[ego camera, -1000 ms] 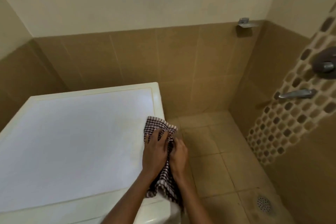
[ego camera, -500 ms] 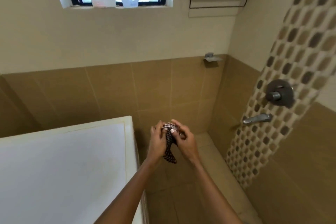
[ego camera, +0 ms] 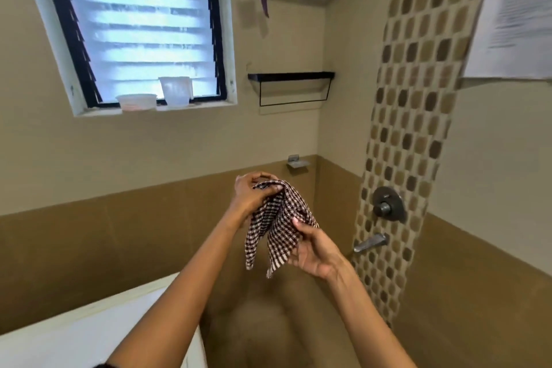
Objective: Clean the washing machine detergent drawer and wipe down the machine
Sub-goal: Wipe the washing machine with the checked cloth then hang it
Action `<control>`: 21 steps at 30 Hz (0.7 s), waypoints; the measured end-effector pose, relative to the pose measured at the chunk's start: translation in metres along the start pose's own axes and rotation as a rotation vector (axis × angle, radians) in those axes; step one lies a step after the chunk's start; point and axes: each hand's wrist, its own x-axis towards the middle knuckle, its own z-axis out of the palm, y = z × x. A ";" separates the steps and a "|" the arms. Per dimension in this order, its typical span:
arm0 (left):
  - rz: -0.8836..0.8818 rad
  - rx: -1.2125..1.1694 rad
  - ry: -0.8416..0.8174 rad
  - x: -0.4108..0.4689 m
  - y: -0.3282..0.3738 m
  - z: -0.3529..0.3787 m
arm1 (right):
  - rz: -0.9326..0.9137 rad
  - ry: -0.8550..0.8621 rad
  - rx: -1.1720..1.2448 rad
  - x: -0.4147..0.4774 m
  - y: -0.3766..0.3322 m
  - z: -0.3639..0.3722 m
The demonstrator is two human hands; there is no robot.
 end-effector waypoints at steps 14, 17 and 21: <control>-0.087 0.415 -0.266 0.006 0.027 -0.062 | -0.057 0.448 -0.189 -0.057 -0.059 0.040; -0.081 0.557 -0.256 0.001 0.026 -0.060 | -0.072 0.484 -0.183 -0.061 -0.061 0.045; -0.082 0.541 -0.240 0.004 0.021 -0.060 | -0.078 0.551 -0.194 -0.063 -0.063 0.039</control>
